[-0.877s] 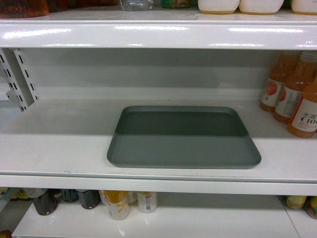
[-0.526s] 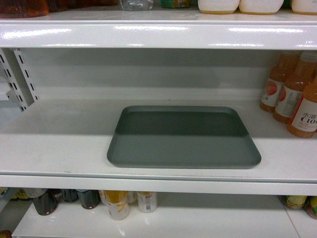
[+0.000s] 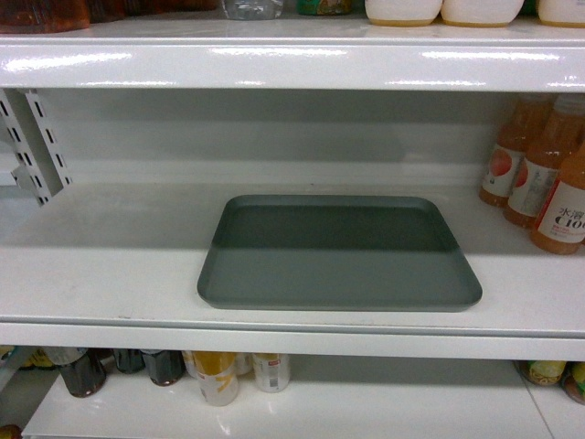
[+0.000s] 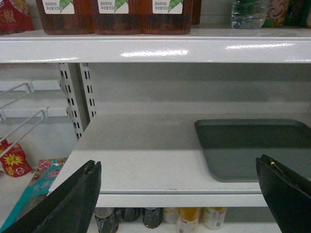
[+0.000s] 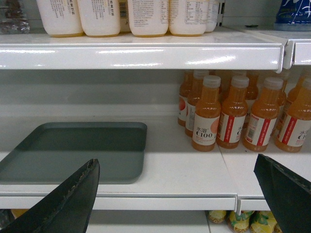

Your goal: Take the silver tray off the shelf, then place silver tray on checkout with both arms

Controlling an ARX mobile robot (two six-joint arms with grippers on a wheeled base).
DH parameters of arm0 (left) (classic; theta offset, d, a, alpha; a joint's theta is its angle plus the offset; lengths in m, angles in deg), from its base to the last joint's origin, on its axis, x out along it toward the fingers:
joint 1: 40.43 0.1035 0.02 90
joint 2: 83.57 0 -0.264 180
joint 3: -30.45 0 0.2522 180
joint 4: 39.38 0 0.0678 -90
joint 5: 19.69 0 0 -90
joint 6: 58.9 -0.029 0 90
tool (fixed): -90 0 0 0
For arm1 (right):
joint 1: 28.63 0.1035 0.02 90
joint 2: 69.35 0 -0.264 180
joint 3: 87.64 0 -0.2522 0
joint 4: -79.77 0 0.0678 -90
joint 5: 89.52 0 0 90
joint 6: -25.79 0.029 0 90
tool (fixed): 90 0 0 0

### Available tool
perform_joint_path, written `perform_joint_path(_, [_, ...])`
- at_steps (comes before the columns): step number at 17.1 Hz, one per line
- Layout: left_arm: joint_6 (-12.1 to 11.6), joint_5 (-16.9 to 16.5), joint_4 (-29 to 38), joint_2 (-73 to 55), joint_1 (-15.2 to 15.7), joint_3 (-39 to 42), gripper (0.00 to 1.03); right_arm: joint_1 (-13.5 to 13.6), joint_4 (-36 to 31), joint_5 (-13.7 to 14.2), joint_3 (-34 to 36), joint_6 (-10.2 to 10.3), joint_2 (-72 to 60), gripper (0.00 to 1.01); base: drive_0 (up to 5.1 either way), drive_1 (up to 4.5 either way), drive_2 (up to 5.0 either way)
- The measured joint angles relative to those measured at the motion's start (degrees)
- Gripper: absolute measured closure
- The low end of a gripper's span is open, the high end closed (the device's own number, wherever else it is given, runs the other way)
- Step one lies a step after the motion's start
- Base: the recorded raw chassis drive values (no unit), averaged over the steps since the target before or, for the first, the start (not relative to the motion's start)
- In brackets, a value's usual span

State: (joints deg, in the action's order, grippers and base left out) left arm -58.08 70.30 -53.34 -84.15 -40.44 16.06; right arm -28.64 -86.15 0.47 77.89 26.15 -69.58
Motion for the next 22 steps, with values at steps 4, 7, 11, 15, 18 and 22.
perform_joint_path(4, [0.0,0.0,0.0,0.0,0.0,0.0,0.05,0.0,0.0,0.0,0.0,-0.02,0.0,0.03,0.0,0.0,0.0])
perform_joint_path(7, [0.0,0.0,-0.02,0.0,0.0,0.0,0.05,0.0,-0.02,0.0,0.0,0.0,0.0,0.03,0.0,0.0,0.0])
perform_joint_path(11, [0.0,0.0,-0.02,0.0,0.0,0.0,0.05,0.0,-0.02,0.0,0.0,-0.02,0.0,0.03,0.0,0.0,0.0])
perform_joint_path(15, [0.0,0.02,-0.02,0.0,0.0,0.0,0.05,0.0,-0.02,-0.02,0.0,0.0,0.0,0.03,0.0,0.0,0.0])
perform_joint_path(18, [0.0,0.0,-0.02,0.0,0.0,0.0,0.05,0.0,-0.02,0.0,0.0,-0.02,0.0,0.03,0.0,0.0,0.0])
perform_joint_path(22, [0.55,1.79,-2.97,-0.68,-0.7,-0.7,0.05,-0.66,4.07,-2.21,-1.03,-0.13,-1.03,0.03,0.0,0.0,0.0])
